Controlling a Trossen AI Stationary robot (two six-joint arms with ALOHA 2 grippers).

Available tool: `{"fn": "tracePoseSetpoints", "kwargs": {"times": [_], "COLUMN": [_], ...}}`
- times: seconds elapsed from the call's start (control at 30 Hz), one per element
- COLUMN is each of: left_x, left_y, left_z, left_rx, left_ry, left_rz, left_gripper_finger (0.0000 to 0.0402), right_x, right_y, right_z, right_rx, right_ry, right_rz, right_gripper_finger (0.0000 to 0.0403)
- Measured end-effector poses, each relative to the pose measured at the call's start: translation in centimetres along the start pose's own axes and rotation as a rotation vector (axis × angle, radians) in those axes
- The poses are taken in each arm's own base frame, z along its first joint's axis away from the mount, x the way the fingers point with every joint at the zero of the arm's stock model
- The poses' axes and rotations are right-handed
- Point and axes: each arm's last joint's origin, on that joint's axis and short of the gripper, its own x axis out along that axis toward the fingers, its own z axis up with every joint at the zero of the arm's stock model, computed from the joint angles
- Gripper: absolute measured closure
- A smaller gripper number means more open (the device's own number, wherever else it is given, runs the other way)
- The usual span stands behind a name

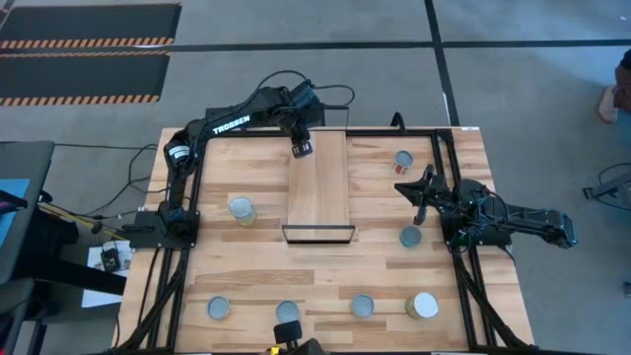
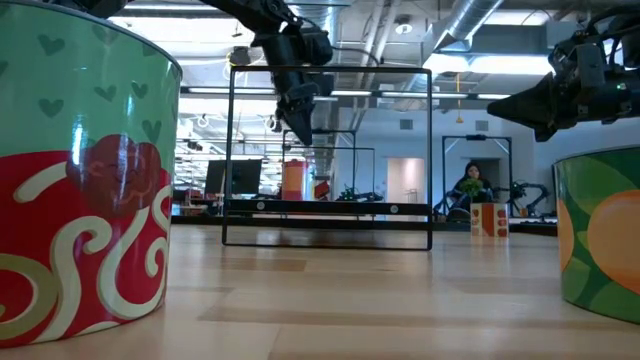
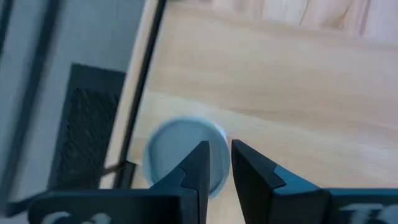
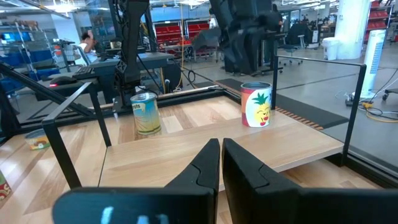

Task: Pick and place cans onto a shelf
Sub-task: Put the small tuna can on the shelf

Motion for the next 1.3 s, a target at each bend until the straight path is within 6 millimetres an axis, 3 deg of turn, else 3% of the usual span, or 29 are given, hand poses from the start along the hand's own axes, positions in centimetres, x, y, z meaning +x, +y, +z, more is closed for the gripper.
{"fn": "tracePoseSetpoints", "kwargs": {"times": [0.13,0.33,0.57,0.93,1.3], "left_x": [-1.3,-3.0,-4.4,-5.6,-5.3], "left_y": [-1.3,-4.3,-7.3,-11.4,-12.6], "left_z": [0.5,0.9,-1.6,-10.3,-19.3], "left_rx": [0.047,0.095,0.114,0.060,-0.035], "left_ry": [-0.074,-0.249,-0.448,-0.796,-1.030], "left_rz": [-0.023,-0.011,-0.002,-0.025,-0.024], "left_gripper_finger": [0.0353,0.0397,0.0400,0.0400,0.0400], "right_x": [0.0,0.0,0.0,0.0,0.0], "right_y": [0.0,0.0,0.0,0.0,0.0], "right_z": [0.0,0.0,0.0,0.0,0.0], "right_rx": [0.000,0.000,0.000,0.000,0.000], "right_ry": [0.000,0.000,0.000,0.000,0.000], "right_rz": [0.000,0.000,0.001,0.001,0.001], "right_gripper_finger": [0.0359,0.0359,0.0359,0.0359,0.0359]}}
